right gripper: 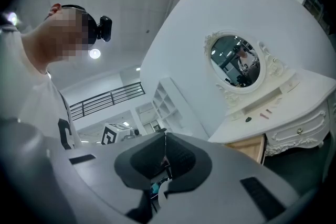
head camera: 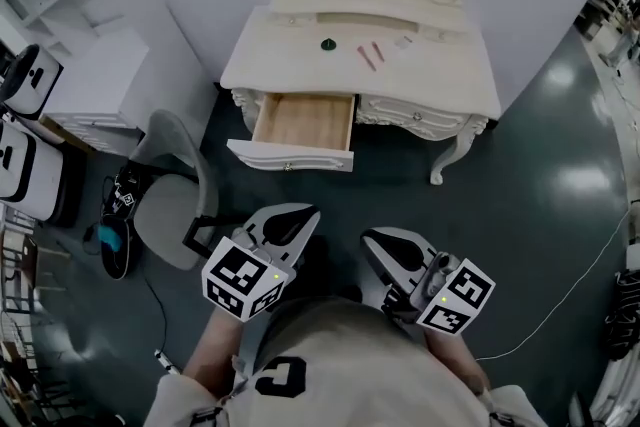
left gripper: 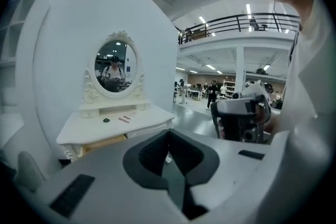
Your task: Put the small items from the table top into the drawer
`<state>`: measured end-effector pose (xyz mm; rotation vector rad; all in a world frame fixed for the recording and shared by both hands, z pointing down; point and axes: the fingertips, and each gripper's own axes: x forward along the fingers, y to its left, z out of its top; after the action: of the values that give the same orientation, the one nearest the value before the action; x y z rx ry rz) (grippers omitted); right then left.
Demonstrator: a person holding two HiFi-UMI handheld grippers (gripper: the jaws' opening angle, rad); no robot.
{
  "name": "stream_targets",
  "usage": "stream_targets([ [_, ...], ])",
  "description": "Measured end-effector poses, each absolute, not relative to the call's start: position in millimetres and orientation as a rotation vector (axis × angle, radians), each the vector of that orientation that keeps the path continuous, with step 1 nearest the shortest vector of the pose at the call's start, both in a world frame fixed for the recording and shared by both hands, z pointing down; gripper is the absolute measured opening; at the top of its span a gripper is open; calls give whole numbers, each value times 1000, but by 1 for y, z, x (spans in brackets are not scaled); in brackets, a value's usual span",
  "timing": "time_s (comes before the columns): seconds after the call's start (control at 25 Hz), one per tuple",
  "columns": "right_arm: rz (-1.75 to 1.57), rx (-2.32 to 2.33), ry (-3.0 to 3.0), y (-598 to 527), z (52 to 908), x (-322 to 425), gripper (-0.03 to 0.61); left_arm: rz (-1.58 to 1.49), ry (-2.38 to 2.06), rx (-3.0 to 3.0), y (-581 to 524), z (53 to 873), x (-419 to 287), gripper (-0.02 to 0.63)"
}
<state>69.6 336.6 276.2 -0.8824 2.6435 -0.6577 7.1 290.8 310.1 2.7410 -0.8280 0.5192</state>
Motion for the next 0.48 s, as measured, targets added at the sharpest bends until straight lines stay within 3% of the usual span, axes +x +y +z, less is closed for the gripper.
stream_targets([
  [0.48, -721, -990, 2685, 241, 286, 48, 28, 416, -815, 2705, 181, 317, -18, 57],
])
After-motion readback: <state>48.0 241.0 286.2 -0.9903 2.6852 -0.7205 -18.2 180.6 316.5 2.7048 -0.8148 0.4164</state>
